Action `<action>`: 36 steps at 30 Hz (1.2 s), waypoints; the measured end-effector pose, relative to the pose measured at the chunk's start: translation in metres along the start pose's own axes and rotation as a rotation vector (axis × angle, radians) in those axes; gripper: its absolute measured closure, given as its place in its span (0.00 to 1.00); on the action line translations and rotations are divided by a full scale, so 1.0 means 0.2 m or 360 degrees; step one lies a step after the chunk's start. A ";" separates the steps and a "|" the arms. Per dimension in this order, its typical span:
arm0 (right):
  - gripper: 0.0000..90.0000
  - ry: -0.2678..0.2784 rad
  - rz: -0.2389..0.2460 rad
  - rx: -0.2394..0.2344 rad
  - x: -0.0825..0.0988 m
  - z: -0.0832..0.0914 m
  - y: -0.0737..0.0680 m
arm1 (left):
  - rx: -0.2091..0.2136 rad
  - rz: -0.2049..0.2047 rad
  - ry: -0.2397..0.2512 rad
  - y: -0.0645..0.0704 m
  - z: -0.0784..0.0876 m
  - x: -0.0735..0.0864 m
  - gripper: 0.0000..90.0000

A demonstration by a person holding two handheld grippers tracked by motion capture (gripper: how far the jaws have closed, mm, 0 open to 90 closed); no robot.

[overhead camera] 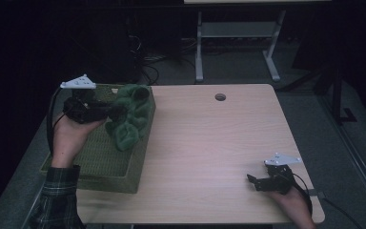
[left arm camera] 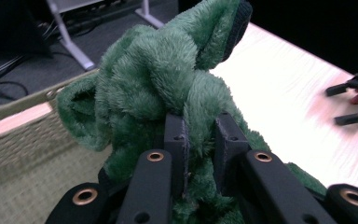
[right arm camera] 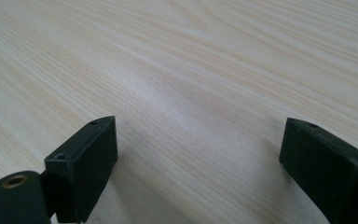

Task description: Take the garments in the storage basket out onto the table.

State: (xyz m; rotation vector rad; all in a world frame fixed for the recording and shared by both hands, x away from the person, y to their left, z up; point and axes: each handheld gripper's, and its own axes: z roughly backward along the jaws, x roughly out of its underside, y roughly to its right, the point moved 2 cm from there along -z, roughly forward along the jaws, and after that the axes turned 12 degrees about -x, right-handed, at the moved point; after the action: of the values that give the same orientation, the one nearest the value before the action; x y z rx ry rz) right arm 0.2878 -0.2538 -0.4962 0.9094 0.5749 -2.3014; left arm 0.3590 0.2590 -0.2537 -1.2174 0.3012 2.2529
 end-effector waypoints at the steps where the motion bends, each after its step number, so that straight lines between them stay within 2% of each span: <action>1: 0.12 0.0000 0.0000 0.0000 0.00 0.00 0.00 | 0.0013 -0.0005 0.0009 0.01 0.00 -0.01 0.86; 10: 0.12 0.0000 0.0000 0.0001 0.00 0.00 0.00 | 0.0097 -0.0084 0.0033 0.16 -0.07 -0.09 0.86; 11: 0.12 0.0000 0.0000 0.0000 0.00 0.00 0.00 | 0.0118 -0.0101 0.0032 0.19 -0.09 -0.10 0.86; 12: 0.12 0.0000 0.0000 0.0000 0.00 0.00 0.00 | 0.0118 -0.0101 0.0032 0.19 -0.09 -0.10 0.86; 18: 0.12 0.0000 0.0001 0.0000 0.00 0.00 0.00 | 0.0196 -0.0150 0.0018 0.31 -0.17 -0.13 0.86; 25: 0.12 0.0001 -0.0001 0.0000 0.00 0.00 0.00 | 0.0266 -0.0178 0.0018 0.43 -0.25 -0.16 0.86; 36: 0.12 0.0001 -0.0005 -0.0001 0.00 0.00 0.00 | 0.0265 -0.0212 -0.0009 0.60 -0.37 -0.17 0.86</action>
State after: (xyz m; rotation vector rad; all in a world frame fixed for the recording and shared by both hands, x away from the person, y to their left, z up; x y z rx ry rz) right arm 0.2877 -0.2536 -0.4961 0.9094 0.5776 -2.3039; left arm 0.3569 0.1163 -0.2748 -1.1111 0.3858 2.0730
